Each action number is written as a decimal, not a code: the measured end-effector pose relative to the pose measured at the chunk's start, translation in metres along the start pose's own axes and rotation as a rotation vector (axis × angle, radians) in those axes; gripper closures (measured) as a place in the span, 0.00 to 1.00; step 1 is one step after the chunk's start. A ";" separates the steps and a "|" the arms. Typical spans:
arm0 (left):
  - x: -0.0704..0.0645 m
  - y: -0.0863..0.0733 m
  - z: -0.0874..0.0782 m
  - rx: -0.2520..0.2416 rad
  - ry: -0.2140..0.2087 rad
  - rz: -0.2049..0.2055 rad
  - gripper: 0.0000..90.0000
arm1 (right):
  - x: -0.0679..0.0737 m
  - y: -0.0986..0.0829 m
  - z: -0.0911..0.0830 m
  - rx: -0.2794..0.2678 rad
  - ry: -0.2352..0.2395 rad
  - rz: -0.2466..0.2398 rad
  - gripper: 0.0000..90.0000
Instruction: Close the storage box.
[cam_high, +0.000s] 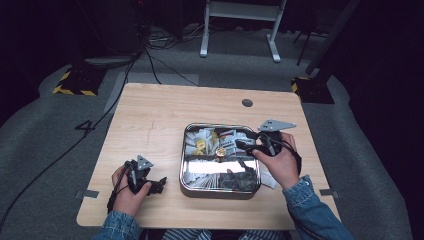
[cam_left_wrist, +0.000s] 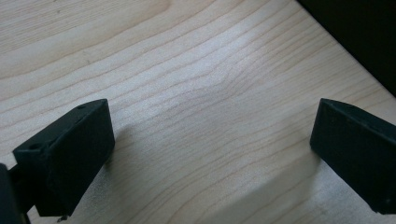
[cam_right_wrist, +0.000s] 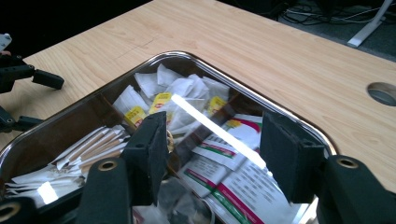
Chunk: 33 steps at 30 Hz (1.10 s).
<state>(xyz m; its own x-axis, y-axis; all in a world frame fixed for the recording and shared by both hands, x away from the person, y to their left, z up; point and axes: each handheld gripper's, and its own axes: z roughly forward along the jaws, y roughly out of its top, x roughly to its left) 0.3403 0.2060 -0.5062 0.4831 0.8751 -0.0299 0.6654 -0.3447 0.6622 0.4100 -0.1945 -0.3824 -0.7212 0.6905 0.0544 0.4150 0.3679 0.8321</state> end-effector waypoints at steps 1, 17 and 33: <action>0.001 0.000 0.000 0.000 0.000 0.004 0.00 | -0.003 -0.001 -0.004 -0.004 -0.001 0.001 0.47; 0.010 -0.003 -0.003 0.001 -0.016 0.019 0.00 | -0.051 -0.031 -0.065 -0.068 -0.077 0.041 0.44; 0.013 -0.003 -0.003 0.000 -0.023 0.025 0.00 | -0.093 -0.070 -0.071 0.016 -0.138 0.070 0.41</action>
<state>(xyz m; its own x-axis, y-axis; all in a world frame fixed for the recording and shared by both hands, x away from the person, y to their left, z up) 0.3430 0.2199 -0.5063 0.5128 0.8580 -0.0302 0.6528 -0.3669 0.6628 0.4087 -0.3292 -0.4062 -0.6075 0.7936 0.0347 0.4710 0.3247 0.8202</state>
